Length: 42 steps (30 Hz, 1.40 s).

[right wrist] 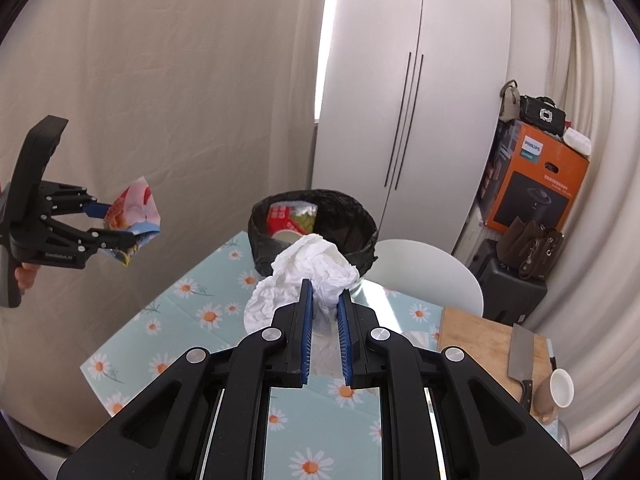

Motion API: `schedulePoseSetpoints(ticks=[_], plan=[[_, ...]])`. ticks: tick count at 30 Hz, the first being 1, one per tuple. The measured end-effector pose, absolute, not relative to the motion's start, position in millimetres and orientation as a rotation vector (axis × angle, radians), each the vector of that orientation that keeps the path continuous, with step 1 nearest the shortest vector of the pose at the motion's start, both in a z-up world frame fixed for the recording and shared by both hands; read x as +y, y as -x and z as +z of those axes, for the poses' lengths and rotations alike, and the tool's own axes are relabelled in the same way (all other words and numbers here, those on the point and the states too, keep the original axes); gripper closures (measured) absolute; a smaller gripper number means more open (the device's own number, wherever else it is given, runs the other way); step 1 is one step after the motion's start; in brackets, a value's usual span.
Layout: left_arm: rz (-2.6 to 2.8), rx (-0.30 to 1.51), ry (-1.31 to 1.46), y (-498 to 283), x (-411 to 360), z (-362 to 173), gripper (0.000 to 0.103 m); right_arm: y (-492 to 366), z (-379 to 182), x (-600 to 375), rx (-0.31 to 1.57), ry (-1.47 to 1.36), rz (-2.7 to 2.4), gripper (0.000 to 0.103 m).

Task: Collect trash
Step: 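Carry the foil packet with the left gripper over the bin while the right gripper carries the tissue, then open both grippers to drop the foil packet and tissue into the bin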

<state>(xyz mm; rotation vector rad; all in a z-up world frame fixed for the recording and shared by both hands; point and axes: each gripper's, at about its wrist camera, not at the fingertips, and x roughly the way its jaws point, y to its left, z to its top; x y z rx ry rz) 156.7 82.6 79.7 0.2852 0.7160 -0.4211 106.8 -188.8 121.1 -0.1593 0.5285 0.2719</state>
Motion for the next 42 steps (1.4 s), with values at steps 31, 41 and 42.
schedulePoseSetpoints(ticks=[31,41,42], plan=[[-0.53,0.825,-0.278,-384,3,35,0.053,-355,119,-174,0.551,0.148,0.463,0.092],[-0.558,0.885,-0.254,-421,-6,-4,0.053,-416,64,-155,0.669,0.121,0.516,0.091],[-0.567,0.891,-0.248,-424,-6,-8,0.053,-420,58,-155,0.68,0.111,0.524,0.091]])
